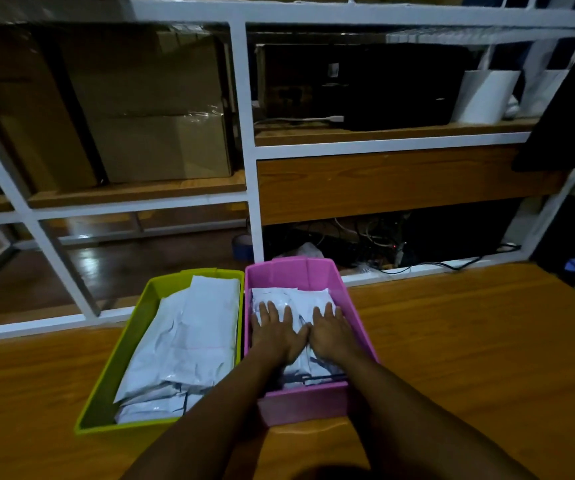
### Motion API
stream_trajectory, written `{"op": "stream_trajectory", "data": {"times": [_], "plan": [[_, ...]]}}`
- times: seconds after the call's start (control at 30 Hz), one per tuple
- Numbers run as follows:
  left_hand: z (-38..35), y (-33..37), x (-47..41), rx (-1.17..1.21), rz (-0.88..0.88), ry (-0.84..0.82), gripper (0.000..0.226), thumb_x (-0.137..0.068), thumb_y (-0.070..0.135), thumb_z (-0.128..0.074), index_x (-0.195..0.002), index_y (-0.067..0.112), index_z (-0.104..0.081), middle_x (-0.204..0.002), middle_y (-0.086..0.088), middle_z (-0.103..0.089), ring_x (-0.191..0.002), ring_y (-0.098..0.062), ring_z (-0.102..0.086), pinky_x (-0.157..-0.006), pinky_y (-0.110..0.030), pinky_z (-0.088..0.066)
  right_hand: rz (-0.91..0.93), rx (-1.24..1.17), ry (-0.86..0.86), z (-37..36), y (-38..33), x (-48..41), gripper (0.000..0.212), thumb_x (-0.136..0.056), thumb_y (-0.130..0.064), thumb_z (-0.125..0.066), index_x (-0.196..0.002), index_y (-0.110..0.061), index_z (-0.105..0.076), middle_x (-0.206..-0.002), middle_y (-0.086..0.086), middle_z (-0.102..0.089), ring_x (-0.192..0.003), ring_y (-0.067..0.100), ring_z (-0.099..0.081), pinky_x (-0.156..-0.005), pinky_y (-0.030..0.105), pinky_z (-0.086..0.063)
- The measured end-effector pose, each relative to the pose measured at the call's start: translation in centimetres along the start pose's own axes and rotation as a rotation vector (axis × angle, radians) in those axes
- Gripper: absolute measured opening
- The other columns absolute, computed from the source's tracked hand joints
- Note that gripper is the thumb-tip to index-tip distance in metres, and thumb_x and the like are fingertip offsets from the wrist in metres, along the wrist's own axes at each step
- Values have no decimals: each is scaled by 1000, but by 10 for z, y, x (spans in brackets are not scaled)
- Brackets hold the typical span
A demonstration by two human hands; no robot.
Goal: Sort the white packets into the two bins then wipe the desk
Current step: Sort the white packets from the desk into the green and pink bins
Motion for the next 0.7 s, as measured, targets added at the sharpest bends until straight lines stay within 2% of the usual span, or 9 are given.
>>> {"op": "stream_trajectory", "data": {"times": [0.07,0.13,0.2,0.27,0.37,0.43,0.5,0.6,0.7], "plan": [[4,0,1,1,-9,10,79,-93,68,-11,-154,18,-5,-160,-21,5,-147,-38,10,-117,-54,6,12,-8,-29,-1,0,0,71,-95,-49,-29,-152,-10,-12,-159,22,-5,-146,43,2,-119,54,-11],[13,1,6,11,-39,47,78,-93,67,-12,-154,17,-10,-160,-20,-3,-148,-36,6,-117,-52,4,19,-43,-12,7,0,5,73,-95,-52,-31,-152,-12,-12,-160,21,-3,-147,40,3,-119,53,-13],[29,1,10,34,-72,121,77,-94,65,-15,-152,15,-20,-159,-20,-15,-148,-36,-3,-119,-50,-2,65,-82,85,28,-6,13,69,-96,-47,-39,-151,-12,-17,-159,21,-11,-147,36,-7,-119,46,-17],[50,-4,21,27,-114,234,77,-92,66,-13,-144,14,-37,-151,-18,-35,-145,-36,-18,-118,-48,-17,131,-125,218,53,-9,24,61,-95,-40,-45,-147,-12,-30,-155,20,-27,-144,33,-21,-117,41,-23],[72,-20,51,28,-161,389,76,-89,65,-11,-132,17,-52,-138,-11,-52,-135,-34,-35,-107,-46,-35,155,-197,391,79,4,38,53,-90,-37,-51,-138,-15,-44,-146,15,-43,-137,30,-36,-110,40,-36],[75,-40,74,121,-138,466,69,-90,61,-23,-132,15,-53,-139,-11,-53,-138,-34,-34,-108,-49,-35,120,-208,414,84,17,43,55,-88,-37,-53,-139,-16,-44,-148,15,-41,-137,32,-36,-108,41,-39],[69,-56,94,142,-124,459,69,-92,63,-25,-134,15,-51,-142,-11,-50,-143,-32,-27,-110,-51,-32,60,-188,336,74,28,43,64,-89,-38,-56,-145,-16,-35,-154,18,-29,-141,35,-28,-111,43,-35],[47,-70,111,160,-106,345,90,-84,78,-9,-142,17,-41,-152,-9,-37,-148,-28,-14,-114,-50,-28,11,-190,180,47,35,44,79,-86,-44,-59,-150,-16,-22,-155,21,-22,-138,39,-29,-107,45,-39],[33,-77,124,169,-45,306,100,-79,82,0,-147,16,-36,-155,-7,-32,-149,-25,-12,-116,-46,-27,14,-170,156,36,30,45,85,-86,-49,-59,-152,-17,-16,-157,18,-15,-137,39,-32,-105,45,-42]]}}
Point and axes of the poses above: each hand's wrist, its own x-axis away from the middle knuckle, its own z-axis out of the back of the hand, y = z × x, the point moved 9 cm from there along -x, towards the middle knuckle
